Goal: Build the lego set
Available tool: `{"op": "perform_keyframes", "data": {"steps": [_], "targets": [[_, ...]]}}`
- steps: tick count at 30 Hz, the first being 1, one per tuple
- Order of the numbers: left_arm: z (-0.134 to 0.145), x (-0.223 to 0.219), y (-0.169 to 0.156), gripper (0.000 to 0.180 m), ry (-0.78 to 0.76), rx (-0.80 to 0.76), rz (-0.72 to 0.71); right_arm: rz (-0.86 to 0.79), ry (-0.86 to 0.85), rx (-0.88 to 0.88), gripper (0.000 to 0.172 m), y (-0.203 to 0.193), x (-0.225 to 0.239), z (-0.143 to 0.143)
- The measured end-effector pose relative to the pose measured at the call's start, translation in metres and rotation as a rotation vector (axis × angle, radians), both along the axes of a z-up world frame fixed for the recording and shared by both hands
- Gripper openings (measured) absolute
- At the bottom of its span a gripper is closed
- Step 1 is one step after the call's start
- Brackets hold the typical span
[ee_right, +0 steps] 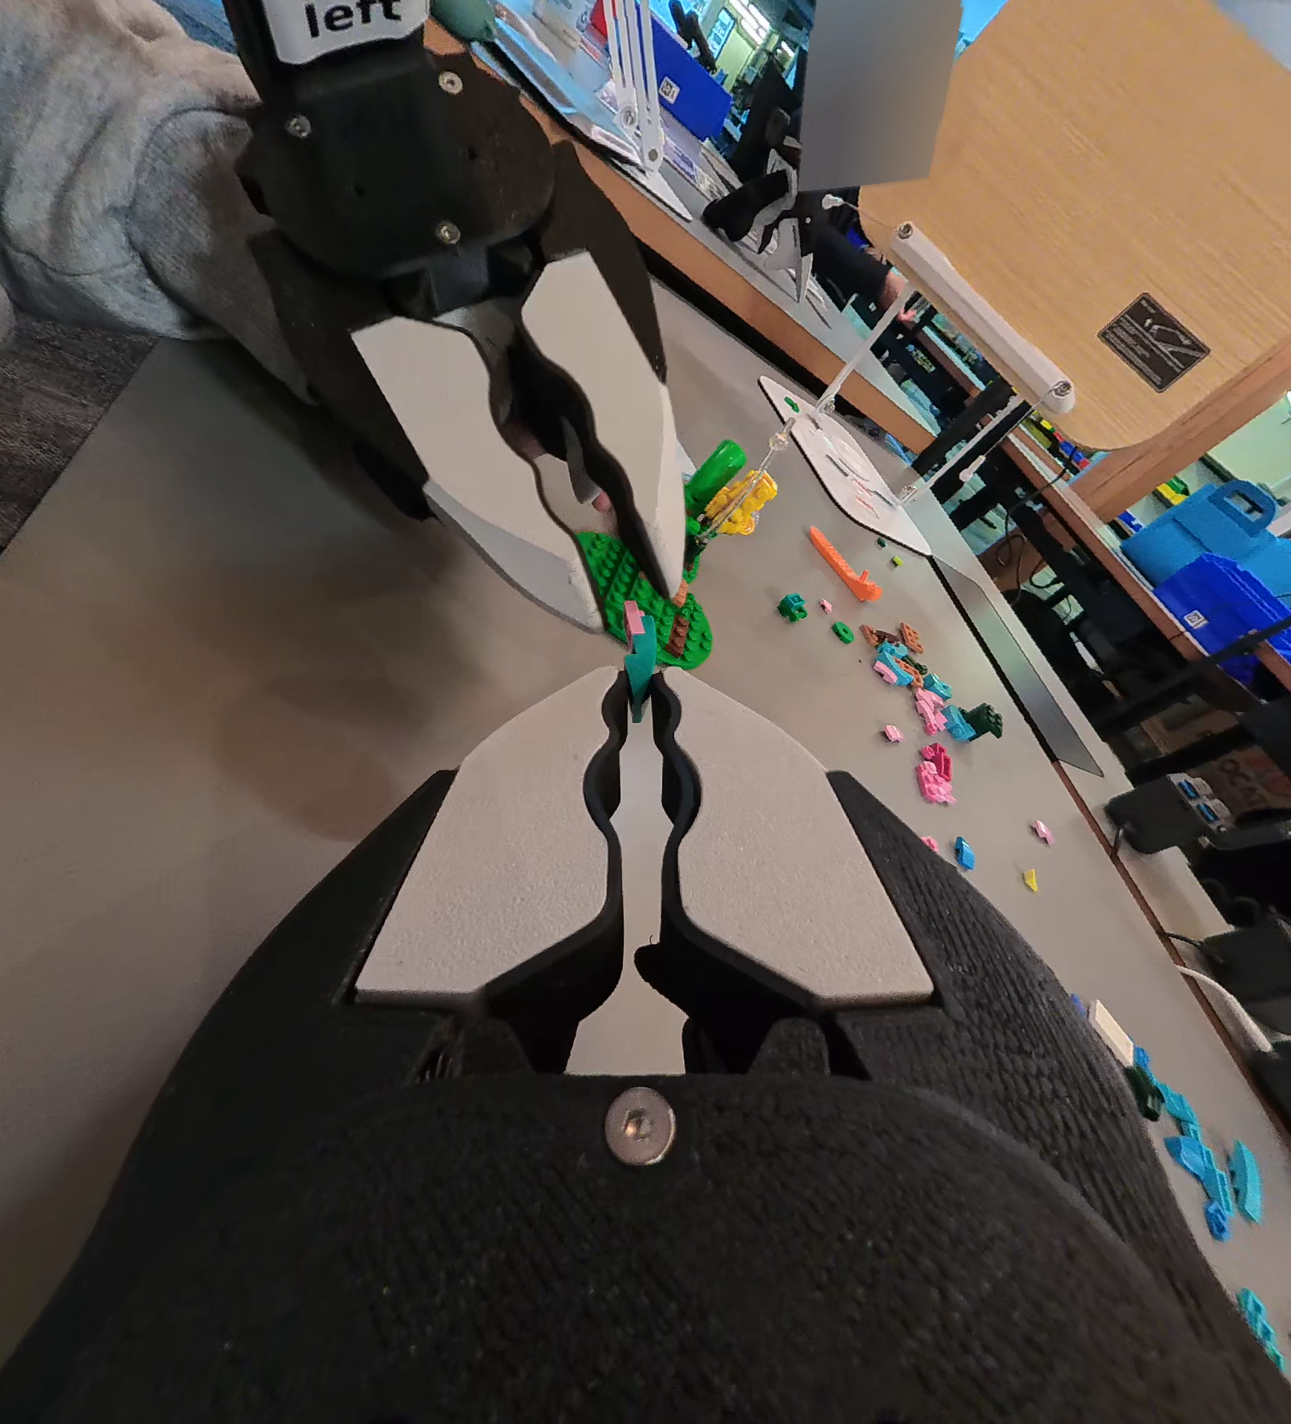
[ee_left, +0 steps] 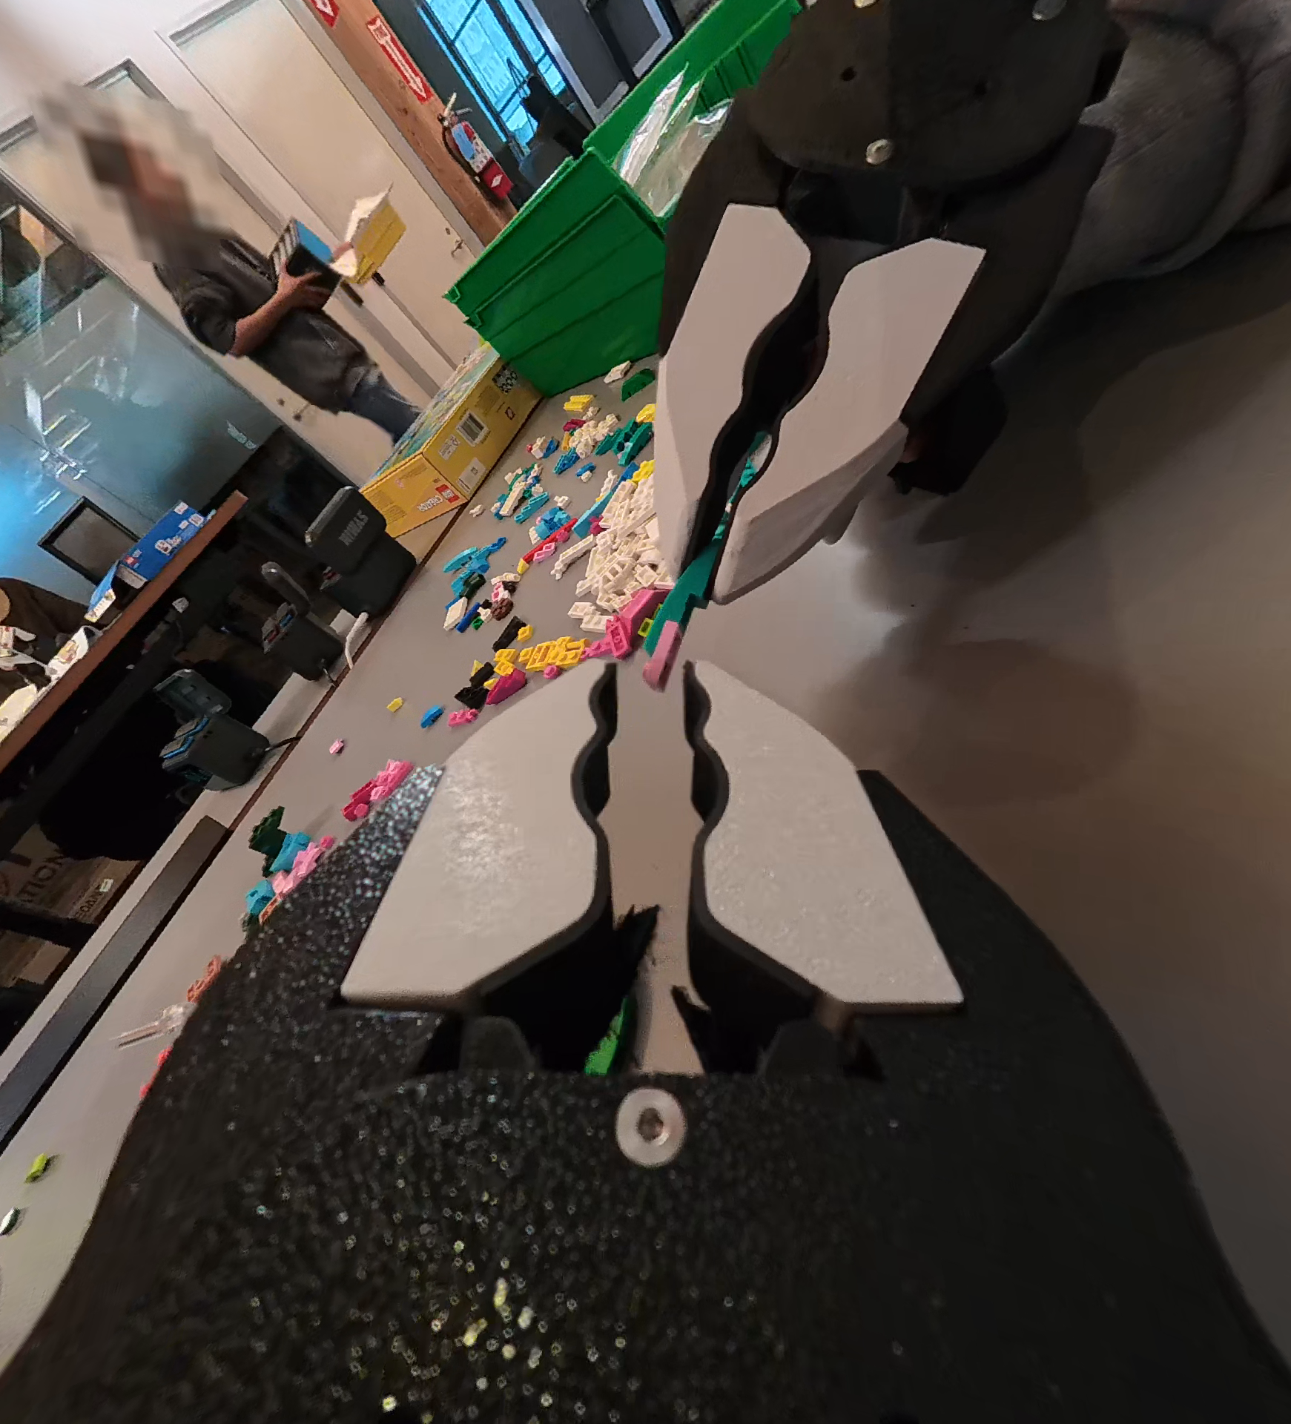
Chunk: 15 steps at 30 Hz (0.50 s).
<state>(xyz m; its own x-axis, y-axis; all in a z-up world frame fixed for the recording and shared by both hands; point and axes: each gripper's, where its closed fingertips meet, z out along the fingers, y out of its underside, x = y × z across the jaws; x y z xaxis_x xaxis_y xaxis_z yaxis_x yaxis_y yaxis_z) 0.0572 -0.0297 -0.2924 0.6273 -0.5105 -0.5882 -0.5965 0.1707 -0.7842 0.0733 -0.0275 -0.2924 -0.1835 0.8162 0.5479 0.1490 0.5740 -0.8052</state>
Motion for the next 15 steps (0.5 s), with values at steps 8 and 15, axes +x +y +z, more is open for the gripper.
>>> {"op": "perform_keyframes", "data": {"steps": [8,15], "targets": [[0.006,-0.005,0.002,0.023,-0.038,0.012,0.026,-0.115,-0.115,0.273,0.003,0.027,0.009,-0.009],[0.005,-0.006,0.003,0.02,-0.025,0.017,0.039,-0.136,-0.298,0.571,0.004,0.038,0.017,-0.036]]}}
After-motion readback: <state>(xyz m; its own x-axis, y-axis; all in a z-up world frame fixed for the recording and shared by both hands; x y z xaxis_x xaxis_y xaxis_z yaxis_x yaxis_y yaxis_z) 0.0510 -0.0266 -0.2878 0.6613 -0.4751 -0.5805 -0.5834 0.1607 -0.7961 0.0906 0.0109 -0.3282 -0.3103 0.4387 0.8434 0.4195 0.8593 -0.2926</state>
